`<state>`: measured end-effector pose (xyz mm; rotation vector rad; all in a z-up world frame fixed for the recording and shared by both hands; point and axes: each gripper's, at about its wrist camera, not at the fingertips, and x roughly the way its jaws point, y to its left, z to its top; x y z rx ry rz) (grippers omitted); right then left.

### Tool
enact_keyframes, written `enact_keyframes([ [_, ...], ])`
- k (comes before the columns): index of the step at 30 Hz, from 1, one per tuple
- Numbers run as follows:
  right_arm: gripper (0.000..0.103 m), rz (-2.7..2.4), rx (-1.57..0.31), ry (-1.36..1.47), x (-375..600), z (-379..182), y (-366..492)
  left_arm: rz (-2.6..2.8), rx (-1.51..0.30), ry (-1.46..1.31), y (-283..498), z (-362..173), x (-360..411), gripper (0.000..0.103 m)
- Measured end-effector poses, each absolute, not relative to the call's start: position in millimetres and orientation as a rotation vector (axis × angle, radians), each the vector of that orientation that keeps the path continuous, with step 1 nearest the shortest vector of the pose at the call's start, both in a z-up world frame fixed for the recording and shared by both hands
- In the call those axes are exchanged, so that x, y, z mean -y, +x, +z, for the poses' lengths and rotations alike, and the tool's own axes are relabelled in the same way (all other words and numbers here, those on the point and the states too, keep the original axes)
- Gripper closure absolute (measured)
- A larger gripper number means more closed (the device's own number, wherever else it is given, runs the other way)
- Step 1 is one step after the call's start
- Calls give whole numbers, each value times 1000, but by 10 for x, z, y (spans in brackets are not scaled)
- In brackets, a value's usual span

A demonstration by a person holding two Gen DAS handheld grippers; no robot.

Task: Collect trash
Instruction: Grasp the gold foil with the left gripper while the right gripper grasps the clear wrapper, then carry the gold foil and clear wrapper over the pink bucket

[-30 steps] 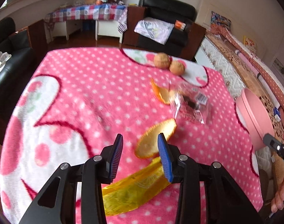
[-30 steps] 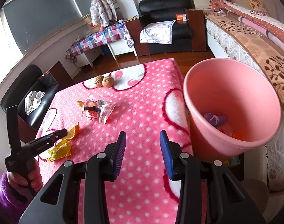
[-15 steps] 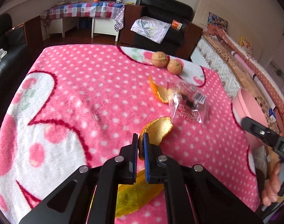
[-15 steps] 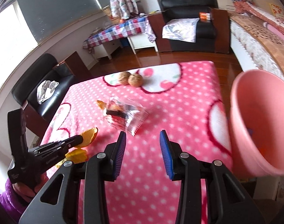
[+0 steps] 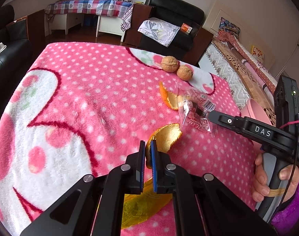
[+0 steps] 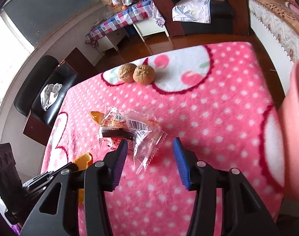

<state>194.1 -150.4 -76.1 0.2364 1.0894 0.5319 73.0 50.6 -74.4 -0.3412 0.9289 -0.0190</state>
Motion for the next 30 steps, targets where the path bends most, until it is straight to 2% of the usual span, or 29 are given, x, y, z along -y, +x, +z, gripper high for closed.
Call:
enact_keyframes([
  [4,56,557,-1083,244,1451,-794,1931,-19,-937,-343,757,-785,-493,98],
  [5,68,562,-1079,246,1443,-792,1930,-19,-937,-343,758,-787,-490,98],
  [6,74,563,-1081,242,1436,-796,1925,-19,-937,-343,758,-787,-489,98],
  [8,80,566,-1080,251,1447,-792,1920,-19,-937,-345,765,-782,-487,98],
  [11,84,571,-1067,264,1498,-747,1866,-19,-931,-342,758,-763,-478,98],
  [30,84,495,-907,296,2203,-205,1275,-66,-870,-276,698,-391,-56,98],
])
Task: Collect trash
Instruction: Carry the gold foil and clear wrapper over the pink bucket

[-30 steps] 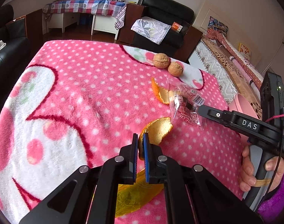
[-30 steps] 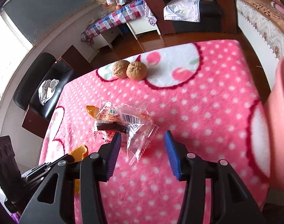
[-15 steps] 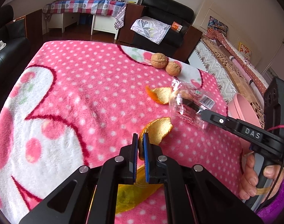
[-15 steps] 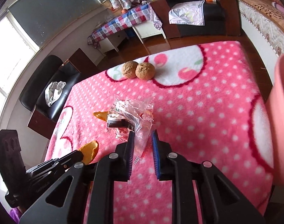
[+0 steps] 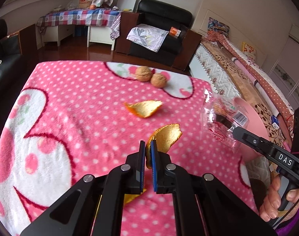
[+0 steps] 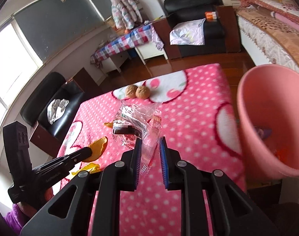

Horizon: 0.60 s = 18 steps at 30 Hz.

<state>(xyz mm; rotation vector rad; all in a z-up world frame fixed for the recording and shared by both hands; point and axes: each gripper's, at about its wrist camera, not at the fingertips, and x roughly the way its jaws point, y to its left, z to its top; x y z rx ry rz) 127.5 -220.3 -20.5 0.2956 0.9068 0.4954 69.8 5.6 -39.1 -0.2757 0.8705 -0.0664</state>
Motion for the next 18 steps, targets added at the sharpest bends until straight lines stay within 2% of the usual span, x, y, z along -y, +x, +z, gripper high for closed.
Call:
enact_keyframes([
  [18,84,312,-779,363,3059,14,1067,-189,-825,-170,946,-8,742,98],
])
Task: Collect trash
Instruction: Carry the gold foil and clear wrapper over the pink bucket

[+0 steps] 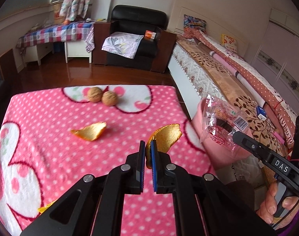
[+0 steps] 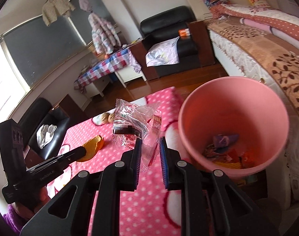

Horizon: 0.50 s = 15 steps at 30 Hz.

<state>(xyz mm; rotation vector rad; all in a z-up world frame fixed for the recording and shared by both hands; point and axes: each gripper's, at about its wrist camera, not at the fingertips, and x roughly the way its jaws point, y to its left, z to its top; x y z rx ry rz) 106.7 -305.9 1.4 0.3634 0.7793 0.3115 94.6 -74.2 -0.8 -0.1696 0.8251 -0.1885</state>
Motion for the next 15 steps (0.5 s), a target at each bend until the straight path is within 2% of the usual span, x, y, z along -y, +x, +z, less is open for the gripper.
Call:
enact_keyframes([
  [15,84,139,-718,322,3551,33,1006,-255,-793,-53,1207,200,1548,98],
])
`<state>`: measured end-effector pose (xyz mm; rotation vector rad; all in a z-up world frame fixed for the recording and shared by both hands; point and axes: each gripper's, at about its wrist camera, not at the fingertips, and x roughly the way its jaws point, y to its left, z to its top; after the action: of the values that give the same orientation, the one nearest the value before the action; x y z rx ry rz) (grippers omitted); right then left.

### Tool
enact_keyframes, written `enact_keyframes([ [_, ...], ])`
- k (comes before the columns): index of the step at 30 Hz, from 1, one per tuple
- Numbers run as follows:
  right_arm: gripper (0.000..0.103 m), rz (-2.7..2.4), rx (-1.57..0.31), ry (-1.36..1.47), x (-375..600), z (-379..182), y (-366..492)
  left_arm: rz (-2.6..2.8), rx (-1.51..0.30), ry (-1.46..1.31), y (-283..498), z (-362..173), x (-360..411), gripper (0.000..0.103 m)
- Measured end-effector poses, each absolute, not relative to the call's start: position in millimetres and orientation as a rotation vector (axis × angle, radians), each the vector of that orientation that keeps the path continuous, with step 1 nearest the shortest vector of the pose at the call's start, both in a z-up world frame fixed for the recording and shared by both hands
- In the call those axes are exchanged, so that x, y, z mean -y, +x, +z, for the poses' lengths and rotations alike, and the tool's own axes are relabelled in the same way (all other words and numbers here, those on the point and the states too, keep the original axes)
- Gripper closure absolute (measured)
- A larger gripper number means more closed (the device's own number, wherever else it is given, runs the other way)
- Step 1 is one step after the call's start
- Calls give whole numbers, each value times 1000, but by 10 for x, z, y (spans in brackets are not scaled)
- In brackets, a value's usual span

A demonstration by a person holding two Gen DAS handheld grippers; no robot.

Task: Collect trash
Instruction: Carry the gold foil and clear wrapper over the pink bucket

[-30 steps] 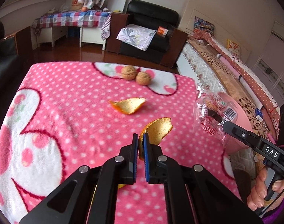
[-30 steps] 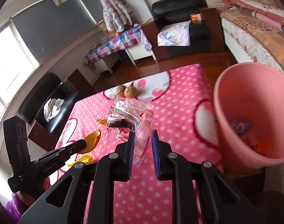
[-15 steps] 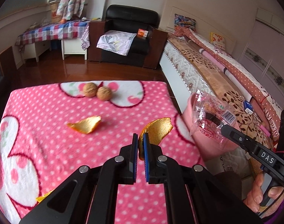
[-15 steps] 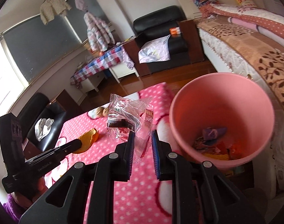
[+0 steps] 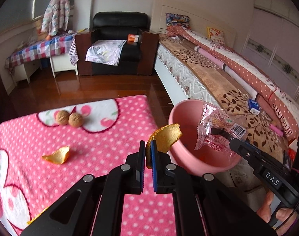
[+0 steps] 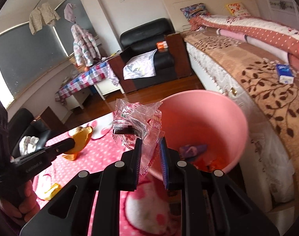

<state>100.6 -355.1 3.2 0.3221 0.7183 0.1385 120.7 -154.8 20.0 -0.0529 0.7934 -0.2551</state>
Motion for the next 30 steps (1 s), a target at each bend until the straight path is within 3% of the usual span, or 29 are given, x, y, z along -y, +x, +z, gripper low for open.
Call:
enact_keyframes([
  [30,84,-33,-737,259,4075,-224,1302,-310,-848,57,1737,-98,2624,98],
])
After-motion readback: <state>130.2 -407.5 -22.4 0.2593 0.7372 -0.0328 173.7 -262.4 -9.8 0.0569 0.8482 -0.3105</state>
